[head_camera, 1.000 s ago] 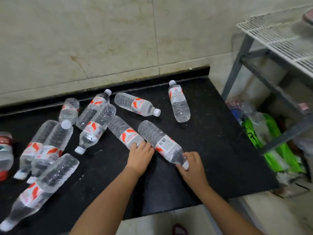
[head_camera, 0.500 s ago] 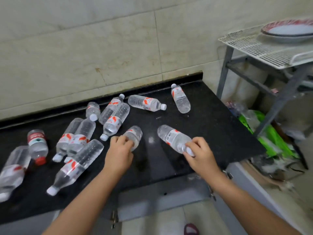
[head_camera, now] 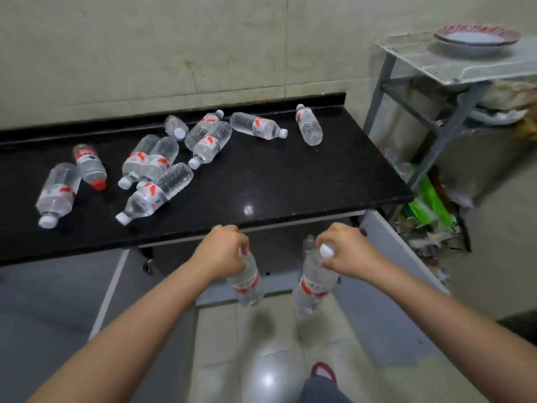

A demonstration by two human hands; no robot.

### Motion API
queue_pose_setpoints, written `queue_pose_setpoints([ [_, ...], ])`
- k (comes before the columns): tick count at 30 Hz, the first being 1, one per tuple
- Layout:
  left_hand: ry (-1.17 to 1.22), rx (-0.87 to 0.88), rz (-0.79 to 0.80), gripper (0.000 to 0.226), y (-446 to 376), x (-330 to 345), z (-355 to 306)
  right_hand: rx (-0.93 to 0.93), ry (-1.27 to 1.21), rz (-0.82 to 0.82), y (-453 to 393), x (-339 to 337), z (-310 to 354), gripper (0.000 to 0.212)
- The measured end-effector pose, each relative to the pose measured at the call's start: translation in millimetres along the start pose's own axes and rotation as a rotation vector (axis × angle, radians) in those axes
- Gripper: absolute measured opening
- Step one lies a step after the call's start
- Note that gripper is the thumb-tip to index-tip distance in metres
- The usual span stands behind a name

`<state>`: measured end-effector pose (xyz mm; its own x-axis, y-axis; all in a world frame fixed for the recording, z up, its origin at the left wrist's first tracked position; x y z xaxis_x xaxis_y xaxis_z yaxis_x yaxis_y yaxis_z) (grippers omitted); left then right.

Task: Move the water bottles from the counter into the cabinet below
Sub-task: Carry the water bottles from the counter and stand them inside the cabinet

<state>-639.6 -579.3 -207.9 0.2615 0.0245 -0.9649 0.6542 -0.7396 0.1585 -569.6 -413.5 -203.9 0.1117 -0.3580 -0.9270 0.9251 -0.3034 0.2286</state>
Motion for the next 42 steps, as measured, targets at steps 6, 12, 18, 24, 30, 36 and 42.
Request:
queue_pose_setpoints([
  [6, 0.065, -0.054, 0.359, 0.03, 6, 138, -7, 0.009, 0.086, 0.329, 0, 121, -30, 0.034],
  [12, 0.086, -0.135, 0.518, 0.033, -23, 235, 1, -0.005, 0.099, 0.45, -45, 201, -69, 0.039],
  [18, 0.065, -0.137, 0.477, 0.04, -96, 321, 38, 0.061, 0.017, 0.443, -133, 285, -107, 0.032],
  [24, 0.054, -0.122, 0.34, 0.036, -192, 421, 99, 0.006, 0.101, 0.292, -241, 388, -138, 0.037],
  [30, -0.033, -0.068, 0.226, 0.037, -257, 484, 140, -0.002, 0.139, 0.178, -313, 463, -158, 0.034],
  [36, -0.059, -0.023, 0.099, 0.042, -292, 500, 153, -0.049, 0.195, 0.031, -341, 471, -154, 0.027],
  [42, 0.056, -0.049, 0.008, 0.062, -284, 505, 145, -0.086, 0.242, 0.039, -342, 474, -143, 0.045],
])
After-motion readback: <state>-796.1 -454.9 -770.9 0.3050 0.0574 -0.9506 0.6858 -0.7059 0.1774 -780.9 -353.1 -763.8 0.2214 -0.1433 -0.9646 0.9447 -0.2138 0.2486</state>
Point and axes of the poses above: each hand's wrist, its own y-axis away from the middle knuckle, its own x-axis out of the palm, z = x × y, the point moved 10 cm from there along -y, towards the middle knuckle, and after that the axes turned 13 degrees about x, right-handed, at the moved point
